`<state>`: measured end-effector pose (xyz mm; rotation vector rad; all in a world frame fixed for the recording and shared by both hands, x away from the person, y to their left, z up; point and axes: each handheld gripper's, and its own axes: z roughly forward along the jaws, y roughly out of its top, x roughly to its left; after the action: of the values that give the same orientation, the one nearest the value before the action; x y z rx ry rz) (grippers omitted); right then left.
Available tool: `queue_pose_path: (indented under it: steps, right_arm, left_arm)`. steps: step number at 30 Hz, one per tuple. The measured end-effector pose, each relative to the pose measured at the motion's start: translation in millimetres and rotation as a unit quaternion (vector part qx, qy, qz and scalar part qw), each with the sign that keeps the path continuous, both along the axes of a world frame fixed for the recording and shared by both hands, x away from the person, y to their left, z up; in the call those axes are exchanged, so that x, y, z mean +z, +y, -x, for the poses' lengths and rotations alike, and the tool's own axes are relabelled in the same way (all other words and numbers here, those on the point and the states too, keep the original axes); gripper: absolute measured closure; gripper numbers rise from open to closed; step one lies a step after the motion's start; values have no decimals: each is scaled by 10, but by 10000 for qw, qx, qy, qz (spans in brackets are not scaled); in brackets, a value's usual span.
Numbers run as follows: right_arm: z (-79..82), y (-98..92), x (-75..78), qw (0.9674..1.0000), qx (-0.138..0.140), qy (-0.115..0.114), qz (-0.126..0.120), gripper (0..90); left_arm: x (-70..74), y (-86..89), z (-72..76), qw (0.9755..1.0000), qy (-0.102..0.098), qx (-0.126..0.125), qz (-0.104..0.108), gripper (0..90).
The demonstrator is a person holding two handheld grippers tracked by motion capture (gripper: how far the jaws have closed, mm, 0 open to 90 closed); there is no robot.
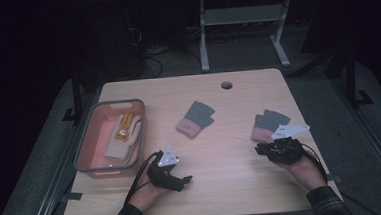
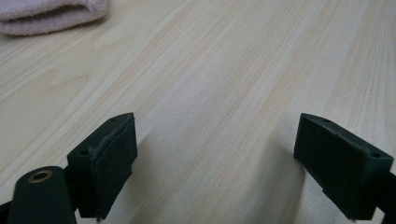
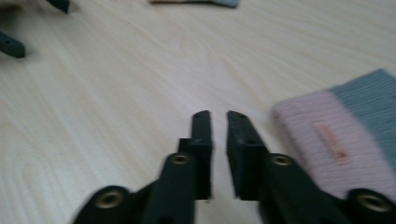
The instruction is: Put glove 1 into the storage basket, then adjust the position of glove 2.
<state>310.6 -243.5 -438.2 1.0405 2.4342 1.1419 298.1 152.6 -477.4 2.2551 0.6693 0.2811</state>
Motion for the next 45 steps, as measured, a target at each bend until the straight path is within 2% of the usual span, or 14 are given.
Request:
queue_pose_path:
  steps: [1, 2, 6, 11, 13, 15, 18, 23, 27, 29, 30, 39, 45]
  right_arm:
    - [-34, -24, 27, 10000, -11, -35, -21, 889]
    - [-55, -34, 45, 10000, -39, -29, -45, 899]
    - [-188, -90, 119, 9998, -164, -151, -11, 900]
    - [-340, -186, 122, 9991, -374, -150, 104, 900]
    - [-407, -265, 100, 9990, -437, -131, 37, 900]
    - [-474, -330, 70, 9985, -537, -40, 70, 900]
    - [-566, -422, 40, 9976, -694, -23, 55, 900]
    - [-668, -483, -27, 9964, -830, 22, 142, 900]
    - [-734, -480, -148, 9961, -834, 188, 211, 900]
    - [-747, -439, -245, 9960, -741, 308, 405, 900]
    - [-736, -434, -263, 9962, -757, 270, 322, 900]
    - [-614, -314, -228, 9968, -484, 279, 567, 900]
    - [-483, -148, -203, 9968, -290, 407, 618, 900]
  left_arm:
    - [-1, 4, -1, 10000, -5, 7, 4, 127]
    - [-2, 8, -3, 10000, -18, 6, 5, 130]
    - [-2, 12, -1, 10000, -17, 4, 9, 130]
    - [3, 14, 0, 10000, -1, -1, -17, 130]
    - [2, 14, 0, 10000, -4, 1, -12, 130]
    - [2, 14, 0, 10000, -4, 1, -11, 130]
    - [1, 14, 0, 10000, -10, -1, -11, 130]
    - [1, 15, 1, 10000, -4, 5, -4, 130]
    - [1, 15, 1, 10000, -3, 5, -4, 130]
    - [2, 16, 2, 10000, -1, 3, -10, 130]
    - [3, 17, 1, 10000, -2, -2, -16, 130]
    - [2, 27, 10, 10000, 1, -8, -26, 130]
    - [2, 28, 9, 10000, -2, -16, -33, 130]
